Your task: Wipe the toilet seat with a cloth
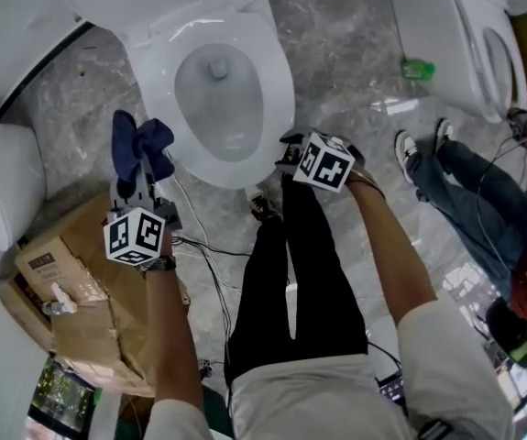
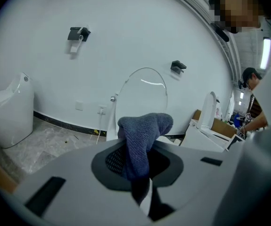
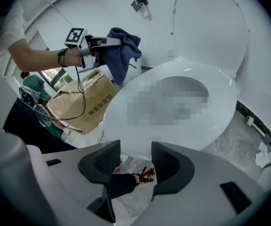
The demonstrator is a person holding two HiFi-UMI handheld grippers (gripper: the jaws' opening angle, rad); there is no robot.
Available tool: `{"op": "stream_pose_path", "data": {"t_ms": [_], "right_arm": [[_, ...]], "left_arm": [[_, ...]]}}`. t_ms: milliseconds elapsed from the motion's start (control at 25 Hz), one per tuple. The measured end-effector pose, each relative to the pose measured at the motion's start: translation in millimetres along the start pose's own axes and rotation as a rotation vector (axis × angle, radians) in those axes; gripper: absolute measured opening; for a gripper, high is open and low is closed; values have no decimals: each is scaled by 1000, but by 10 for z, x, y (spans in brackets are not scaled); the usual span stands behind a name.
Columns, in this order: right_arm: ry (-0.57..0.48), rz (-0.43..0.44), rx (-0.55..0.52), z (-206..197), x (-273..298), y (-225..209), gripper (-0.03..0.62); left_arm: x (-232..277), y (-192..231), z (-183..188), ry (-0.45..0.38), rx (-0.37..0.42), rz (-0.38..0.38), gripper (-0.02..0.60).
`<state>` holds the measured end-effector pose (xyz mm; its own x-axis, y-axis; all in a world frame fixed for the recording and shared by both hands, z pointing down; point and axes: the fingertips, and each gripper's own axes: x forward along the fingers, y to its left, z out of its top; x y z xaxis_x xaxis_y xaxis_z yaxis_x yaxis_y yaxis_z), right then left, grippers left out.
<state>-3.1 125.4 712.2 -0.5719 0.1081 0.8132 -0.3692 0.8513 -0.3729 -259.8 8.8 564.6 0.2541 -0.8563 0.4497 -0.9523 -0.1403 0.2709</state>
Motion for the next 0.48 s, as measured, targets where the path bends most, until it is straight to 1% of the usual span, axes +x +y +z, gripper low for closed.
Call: {"op": "stream_pose_path", "data": {"t_ms": [120,240,320,480], "right_arm": [[16,-6,12,-68,134,-18,221],[35,-9,-26,-101,224,-26,221],[29,-11,-32,-103,233,-37,214],[-10,0,34,-121,219,-64,206]], "left_arm": [[150,77,-61,9,4,-1,41],[315,136,-94,18,21,-3,41],[430,162,-100,25,27,-5,41],[680,187,-116,31,32,1,41]]}}
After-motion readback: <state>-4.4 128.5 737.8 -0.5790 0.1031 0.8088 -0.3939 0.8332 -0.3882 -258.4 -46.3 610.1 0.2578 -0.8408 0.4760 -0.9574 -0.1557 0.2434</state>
